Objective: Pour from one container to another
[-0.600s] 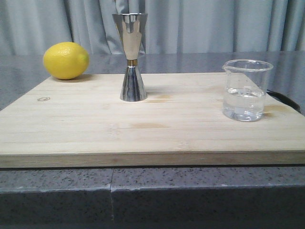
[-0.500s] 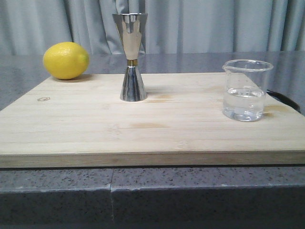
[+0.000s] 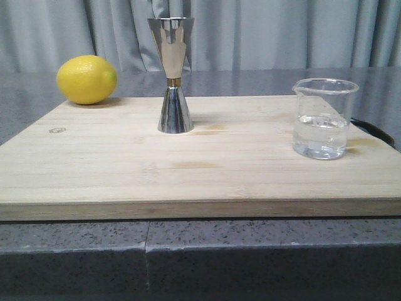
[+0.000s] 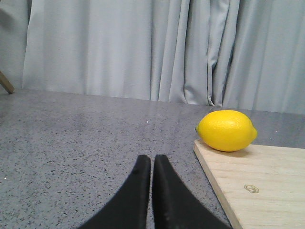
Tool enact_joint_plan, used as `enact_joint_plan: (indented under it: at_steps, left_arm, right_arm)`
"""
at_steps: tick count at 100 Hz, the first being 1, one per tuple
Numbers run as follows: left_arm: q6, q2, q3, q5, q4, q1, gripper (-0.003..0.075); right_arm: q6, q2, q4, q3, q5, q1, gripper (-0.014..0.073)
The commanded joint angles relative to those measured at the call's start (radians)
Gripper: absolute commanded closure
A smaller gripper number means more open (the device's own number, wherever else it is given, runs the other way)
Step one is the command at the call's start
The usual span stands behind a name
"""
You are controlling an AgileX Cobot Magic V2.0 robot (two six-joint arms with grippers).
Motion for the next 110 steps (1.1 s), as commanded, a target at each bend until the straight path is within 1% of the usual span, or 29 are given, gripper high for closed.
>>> enact_joint_plan:
  at_steps: [1,95,110]
  left_arm:
    - [-0.007,-0.028,0.038,-0.078,0.000,-0.007,0.0739]
    - [-0.007,-0.028,0.038,-0.078,0.000,-0.007,0.0739]
    - [-0.007,-0.028,0.038,-0.078,0.000,-0.007,0.0739]
  right_arm:
    - [-0.001,-0.019,-0.009,0.029,-0.084,-0.004,0.0666]
    - [-0.001,-0.019,-0.009,0.029,-0.094,-0.004,0.0666]
    - [-0.001,-0.019,-0.009,0.029,-0.170,-0.004,0.0666]
